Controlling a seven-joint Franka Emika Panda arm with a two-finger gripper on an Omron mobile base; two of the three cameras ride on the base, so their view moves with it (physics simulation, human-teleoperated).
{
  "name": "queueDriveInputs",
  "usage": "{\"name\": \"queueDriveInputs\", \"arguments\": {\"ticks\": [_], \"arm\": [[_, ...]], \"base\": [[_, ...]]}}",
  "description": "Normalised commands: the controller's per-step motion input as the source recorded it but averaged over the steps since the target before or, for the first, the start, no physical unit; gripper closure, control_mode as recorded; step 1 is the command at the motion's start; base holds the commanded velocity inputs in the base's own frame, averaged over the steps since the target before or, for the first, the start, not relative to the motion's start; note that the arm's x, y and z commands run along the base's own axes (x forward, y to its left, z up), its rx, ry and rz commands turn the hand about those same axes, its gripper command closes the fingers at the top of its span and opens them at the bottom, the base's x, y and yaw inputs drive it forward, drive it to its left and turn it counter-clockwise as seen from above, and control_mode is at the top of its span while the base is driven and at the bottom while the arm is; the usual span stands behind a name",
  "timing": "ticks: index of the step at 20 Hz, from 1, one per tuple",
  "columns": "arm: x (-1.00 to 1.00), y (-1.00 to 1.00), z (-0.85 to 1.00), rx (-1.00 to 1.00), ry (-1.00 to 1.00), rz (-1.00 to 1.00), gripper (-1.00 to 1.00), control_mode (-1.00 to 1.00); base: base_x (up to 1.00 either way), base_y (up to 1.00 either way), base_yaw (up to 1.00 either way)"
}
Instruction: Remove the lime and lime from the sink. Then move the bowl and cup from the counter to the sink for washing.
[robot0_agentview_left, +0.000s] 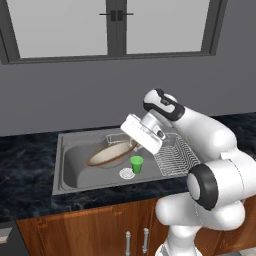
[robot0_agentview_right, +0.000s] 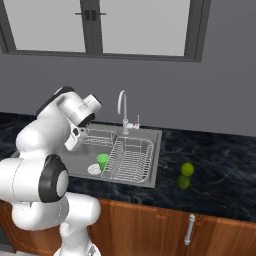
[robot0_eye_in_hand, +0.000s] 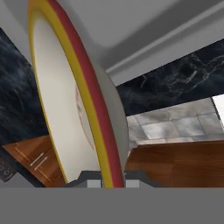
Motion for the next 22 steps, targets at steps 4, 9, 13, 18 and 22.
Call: {"name": "queueDriveInputs", "arguments": {"ticks": [4,9,13,18,22], "arm": [[0.24,-0.01,-0.23,-0.02,0.06,0.0,1.0,-1.0],[0.36,-0.01,-0.19,-0.04,0.07,0.0,1.0,-1.0],[0.38,0.0,-0.21,-0.04,0.08,0.0,1.0,-1.0],[0.43,0.0,-0.2,-0.03,0.09,0.0,1.0,-1.0],[0.41,0.07,-0.24,-0.03,0.06,0.0,1.0,-1.0]], "base": [[0.0,0.0,0.0],[0.0,0.0,0.0],[0.0,0.0,0.0],[0.0,0.0,0.0],[0.0,0.0,0.0]]}}
